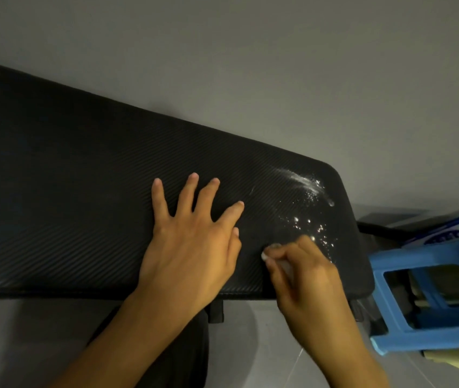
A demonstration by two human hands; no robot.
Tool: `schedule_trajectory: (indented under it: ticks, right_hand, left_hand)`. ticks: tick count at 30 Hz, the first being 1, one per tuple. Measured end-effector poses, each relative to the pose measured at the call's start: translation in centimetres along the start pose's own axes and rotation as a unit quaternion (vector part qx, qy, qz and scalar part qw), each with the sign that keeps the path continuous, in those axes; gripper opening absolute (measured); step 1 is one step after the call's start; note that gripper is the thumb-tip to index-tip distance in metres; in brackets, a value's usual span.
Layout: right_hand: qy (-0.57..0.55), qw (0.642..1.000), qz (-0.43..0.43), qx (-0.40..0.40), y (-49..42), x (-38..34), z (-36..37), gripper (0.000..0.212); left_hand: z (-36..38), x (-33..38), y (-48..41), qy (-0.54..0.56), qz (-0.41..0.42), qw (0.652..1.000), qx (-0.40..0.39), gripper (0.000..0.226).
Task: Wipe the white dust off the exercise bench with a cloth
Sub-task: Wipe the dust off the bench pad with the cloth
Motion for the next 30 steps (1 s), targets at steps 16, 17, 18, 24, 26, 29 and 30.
schedule_trajectory:
  ticks: [16, 17, 18, 24, 26, 29, 30]
  right_hand:
    - [-0.005, 1.0, -0.013, -0.001, -1.2, -0.2, -0.2, 0.01]
    - [0.005, 1.0, -0.011, 0.01, -2.2, 0.1, -0.3, 0.011]
    - [0.025, 0.999, -0.005, 0.024, -3.6, 0.4, -0.5, 0.012]
    - [0.046, 0.997, 0.019, 0.052, -5.6, 0.7, -0.8, 0.016]
    - [0.033, 0.998, 0.003, 0.045, -2.0, -0.2, -0.3, 0.011]
    - [0.02, 0.999, 0.011, 0.036, 2.9, -0.3, 0.3, 0.009]
    - [0.014, 0.999, 0.014, 0.031, 3.7, -0.1, 0.3, 0.011]
  left_hand:
    - [0.4, 0.1, 0.3, -0.018, 0.003, 1.0, 0.014, 0.048]
    - [0.4, 0.1, 0.3, -0.021, 0.002, 1.0, 0.01, 0.05]
    - [0.3, 0.1, 0.2, -0.024, 0.002, 1.0, 0.005, 0.052]
    - [0.1, 0.0, 0.3, -0.024, 0.004, 1.0, -0.006, 0.052]
    - [0.1, 0.0, 0.3, -0.017, 0.009, 1.0, 0.003, 0.048]
    - [0.1, -0.1, 0.4, -0.005, 0.012, 1.0, 0.01, 0.046]
    - [0.1, -0.1, 0.4, -0.002, 0.011, 1.0, 0.01, 0.046]
Point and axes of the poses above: each hand's wrist, its own y-axis away from the middle knuckle, its own z-axis out of the palm, x = y × z, the point moved 5 cm from there along -y, towards the middle knuckle, and after that the axes turned 13 degrees about -x, right-handed, at the moved point
